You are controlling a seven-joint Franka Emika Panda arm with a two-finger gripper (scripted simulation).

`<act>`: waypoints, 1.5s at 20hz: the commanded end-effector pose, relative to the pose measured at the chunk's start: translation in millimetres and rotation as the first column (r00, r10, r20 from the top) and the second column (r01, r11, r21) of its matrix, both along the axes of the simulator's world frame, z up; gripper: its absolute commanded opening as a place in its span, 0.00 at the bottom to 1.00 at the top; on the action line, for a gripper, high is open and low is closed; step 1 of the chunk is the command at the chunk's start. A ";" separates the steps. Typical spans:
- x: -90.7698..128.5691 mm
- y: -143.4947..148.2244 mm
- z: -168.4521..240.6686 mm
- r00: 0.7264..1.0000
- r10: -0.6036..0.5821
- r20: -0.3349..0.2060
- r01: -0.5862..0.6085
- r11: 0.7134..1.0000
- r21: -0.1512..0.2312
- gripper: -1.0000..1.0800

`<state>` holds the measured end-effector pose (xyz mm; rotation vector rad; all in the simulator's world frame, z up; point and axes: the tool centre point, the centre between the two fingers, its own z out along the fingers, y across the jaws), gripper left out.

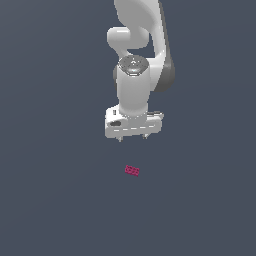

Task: Pick up the object and move it to a goal position.

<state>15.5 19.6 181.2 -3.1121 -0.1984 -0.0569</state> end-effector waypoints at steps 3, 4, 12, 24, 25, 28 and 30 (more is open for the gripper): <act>4.1 0.1 -5.6 0.998 0.060 -0.002 -0.060 0.998 -0.006 0.96; 5.3 0.2 -7.2 0.997 0.078 -0.002 -0.078 0.997 -0.008 0.96; 18.1 0.6 -25.3 0.963 0.268 -0.011 -0.268 0.963 -0.024 0.96; 39.4 1.2 -60.3 0.811 0.584 -0.028 -0.584 0.811 -0.035 0.96; 41.1 1.2 -63.3 0.794 0.607 -0.029 -0.608 0.793 -0.035 0.96; 45.9 1.2 -72.4 0.738 0.674 -0.032 -0.674 0.738 -0.034 0.96; 49.0 1.1 -78.4 0.698 0.715 -0.034 -0.716 0.698 -0.033 0.96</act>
